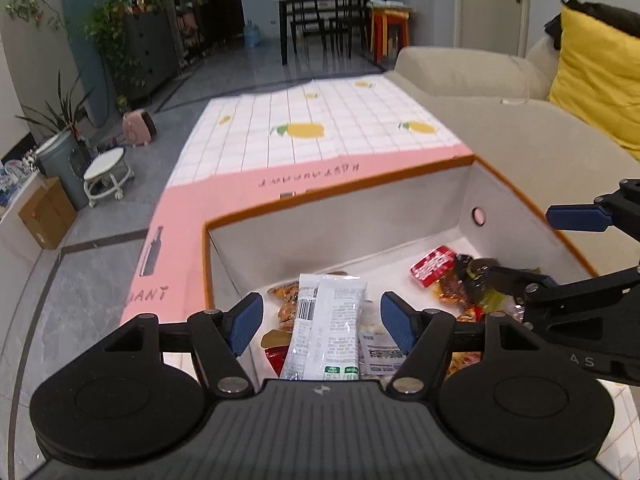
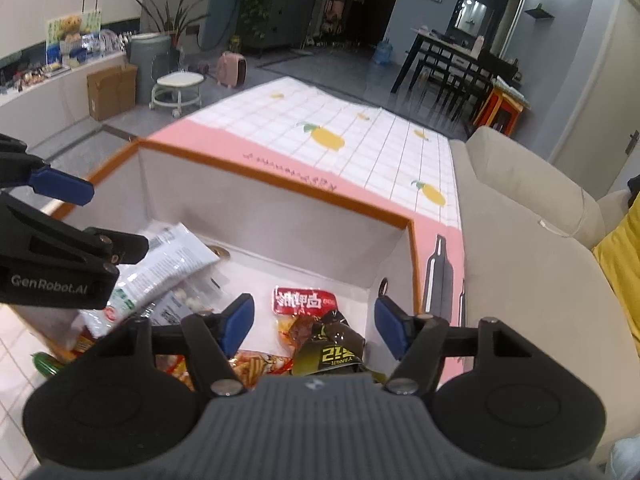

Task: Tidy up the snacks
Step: 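Move both tools back toward the green sausage and clear nut bag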

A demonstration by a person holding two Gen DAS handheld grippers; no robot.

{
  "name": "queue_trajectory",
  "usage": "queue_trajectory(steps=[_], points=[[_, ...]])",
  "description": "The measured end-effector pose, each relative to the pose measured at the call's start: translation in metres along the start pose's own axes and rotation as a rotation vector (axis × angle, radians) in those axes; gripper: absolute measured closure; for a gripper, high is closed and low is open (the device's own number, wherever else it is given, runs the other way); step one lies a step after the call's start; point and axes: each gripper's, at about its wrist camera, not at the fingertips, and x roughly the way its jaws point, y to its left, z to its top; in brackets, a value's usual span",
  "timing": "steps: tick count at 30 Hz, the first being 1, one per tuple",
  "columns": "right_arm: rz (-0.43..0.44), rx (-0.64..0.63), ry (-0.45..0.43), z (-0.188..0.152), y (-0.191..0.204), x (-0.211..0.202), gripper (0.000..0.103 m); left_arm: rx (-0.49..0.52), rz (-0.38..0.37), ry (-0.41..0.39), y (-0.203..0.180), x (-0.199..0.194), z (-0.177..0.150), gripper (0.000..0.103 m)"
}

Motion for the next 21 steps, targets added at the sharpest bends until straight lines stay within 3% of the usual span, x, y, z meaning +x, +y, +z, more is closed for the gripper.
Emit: queue_trajectory(steps=[9, 13, 21], points=[[0.016, 0.073, -0.062, -0.013, 0.002, -0.05, 0.031, -0.058, -0.001, -0.087, 0.001, -0.046, -0.016, 0.024], [0.004, 0.107, -0.088, -0.033, 0.005, -0.072, 0.03, -0.072, 0.016, -0.115, 0.0, -0.065, -0.03, 0.024], [-0.02, 0.229, -0.095, -0.078, 0.003, -0.105, 0.029, -0.078, -0.04, -0.156, -0.006, -0.094, -0.064, 0.024]])
